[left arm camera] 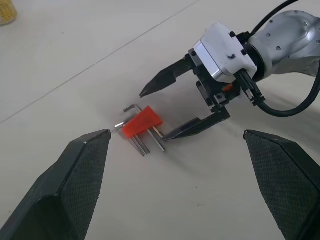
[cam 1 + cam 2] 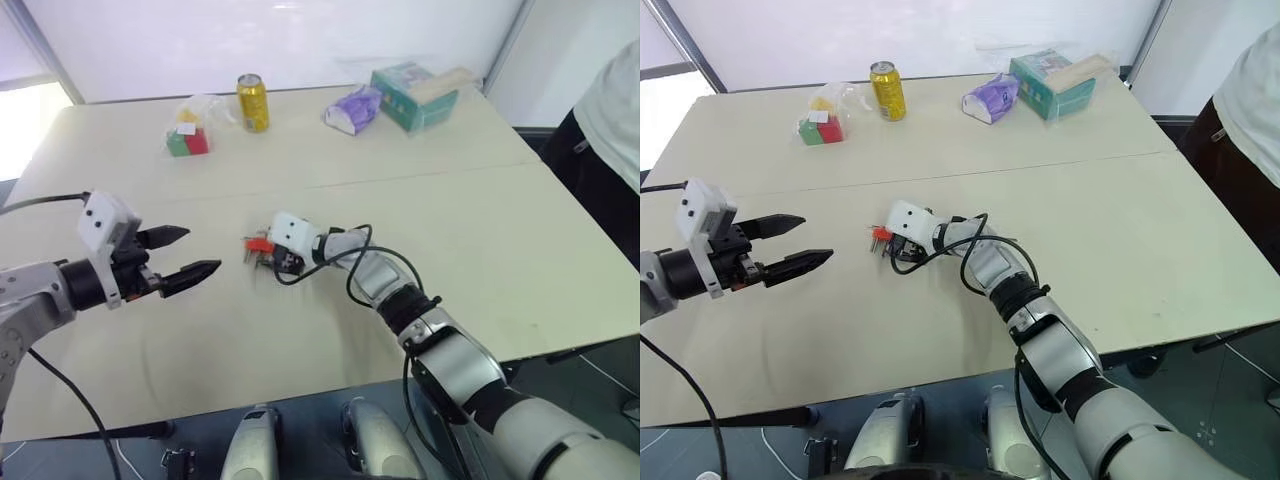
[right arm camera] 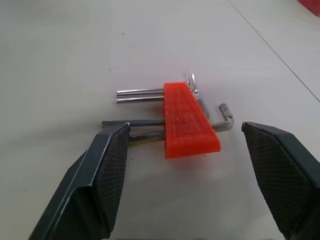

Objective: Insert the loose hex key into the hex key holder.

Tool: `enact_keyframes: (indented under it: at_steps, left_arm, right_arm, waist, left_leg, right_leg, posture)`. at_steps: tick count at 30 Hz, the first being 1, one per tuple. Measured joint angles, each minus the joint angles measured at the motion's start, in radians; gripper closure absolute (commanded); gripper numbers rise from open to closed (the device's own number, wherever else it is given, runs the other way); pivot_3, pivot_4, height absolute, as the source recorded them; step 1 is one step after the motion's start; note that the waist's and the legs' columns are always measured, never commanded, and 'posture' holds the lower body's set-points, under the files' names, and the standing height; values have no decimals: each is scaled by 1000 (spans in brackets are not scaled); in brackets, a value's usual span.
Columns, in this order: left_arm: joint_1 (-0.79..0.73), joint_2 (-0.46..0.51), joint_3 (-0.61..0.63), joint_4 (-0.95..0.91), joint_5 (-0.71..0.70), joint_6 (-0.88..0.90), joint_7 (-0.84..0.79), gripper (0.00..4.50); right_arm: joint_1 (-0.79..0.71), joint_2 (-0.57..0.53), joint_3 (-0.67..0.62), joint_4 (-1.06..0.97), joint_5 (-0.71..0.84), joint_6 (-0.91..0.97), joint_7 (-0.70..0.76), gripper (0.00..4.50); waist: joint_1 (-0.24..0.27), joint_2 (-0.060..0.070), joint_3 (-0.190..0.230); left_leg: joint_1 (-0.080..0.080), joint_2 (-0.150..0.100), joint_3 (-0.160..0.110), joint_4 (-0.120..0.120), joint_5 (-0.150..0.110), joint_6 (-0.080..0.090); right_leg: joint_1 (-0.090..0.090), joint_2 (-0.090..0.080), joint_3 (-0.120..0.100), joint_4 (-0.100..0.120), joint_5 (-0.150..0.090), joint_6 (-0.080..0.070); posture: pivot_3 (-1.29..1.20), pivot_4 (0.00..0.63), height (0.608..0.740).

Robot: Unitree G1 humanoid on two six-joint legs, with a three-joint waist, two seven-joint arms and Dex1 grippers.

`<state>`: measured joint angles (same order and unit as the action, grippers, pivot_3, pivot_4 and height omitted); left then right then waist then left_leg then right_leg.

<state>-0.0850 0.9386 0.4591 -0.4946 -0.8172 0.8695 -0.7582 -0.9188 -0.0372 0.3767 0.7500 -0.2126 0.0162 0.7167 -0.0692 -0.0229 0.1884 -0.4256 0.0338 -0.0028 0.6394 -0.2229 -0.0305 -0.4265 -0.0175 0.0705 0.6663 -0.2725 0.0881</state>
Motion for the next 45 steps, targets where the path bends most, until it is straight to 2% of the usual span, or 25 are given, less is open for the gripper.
enact_keyframes:
  at_steps: [8, 12, 16, 20, 24, 29, 45]
  left_arm:
    - [-10, 0, -3, 1, 0, -1, -1, 47]
    - [-21, 0, -13, 3, 0, -2, -1, 47]
    - [-45, 0, -22, 6, 1, -5, -1, 47]
    - [-49, 0, -45, 9, 1, -5, -1, 47]
    - [-48, 0, -46, 9, 1, -5, -1, 47]
    - [-30, 8, -35, 9, -1, -2, -7, 47]
    - [-7, 24, -2, 7, -4, 0, -6, 47]
  right_arm:
    - [66, -64, -2, -158, 70, 153, 192, 800]
    - [82, -83, -3, -226, 101, 225, 229, 800]
    - [65, -85, -16, -195, 100, 210, 183, 800]
    - [-39, -62, -58, -26, 93, 135, 50, 800]
    - [-93, -41, -71, 86, 79, 61, 0, 800]
    - [-94, -9, -67, 177, 74, 23, 5, 800]
    - [-92, 27, -65, 178, 54, 7, 58, 800]
  waist:
    - [0, 0, 0]
    - [0, 0, 0]
    - [0, 0, 0]
    - [-1, 0, 0]
    - [-1, 0, 0]
    - [-2, 0, 0]
    - [-2, 0, 0]
  left_leg:
    - [0, 0, 0, 0, 0, 0]
    - [0, 0, 0, 0, 0, 0]
    - [0, 0, 1, 0, 0, 0]
    - [0, 0, 1, -1, 0, 0]
    - [0, 0, 1, -3, 0, 0]
    - [0, 0, 1, -3, 0, -1]
    - [1, 0, 0, -5, 1, -2]
  right_leg:
    - [0, 0, 0, 0, 0, 0]
    - [0, 0, 0, 0, 0, 0]
    - [0, 0, 0, 0, 0, 0]
    - [0, 1, 0, 0, 0, 0]
    - [0, 0, 0, -1, 0, 0]
    - [-1, 0, 0, -1, 0, 0]
    - [-1, 0, 0, -1, 0, 0]
  posture:
    - [0, 150, 740]
    - [0, 150, 740]
    - [0, 150, 740]
    - [0, 150, 740]
    - [0, 150, 740]
    - [0, 150, 740]
    - [0, 150, 740]
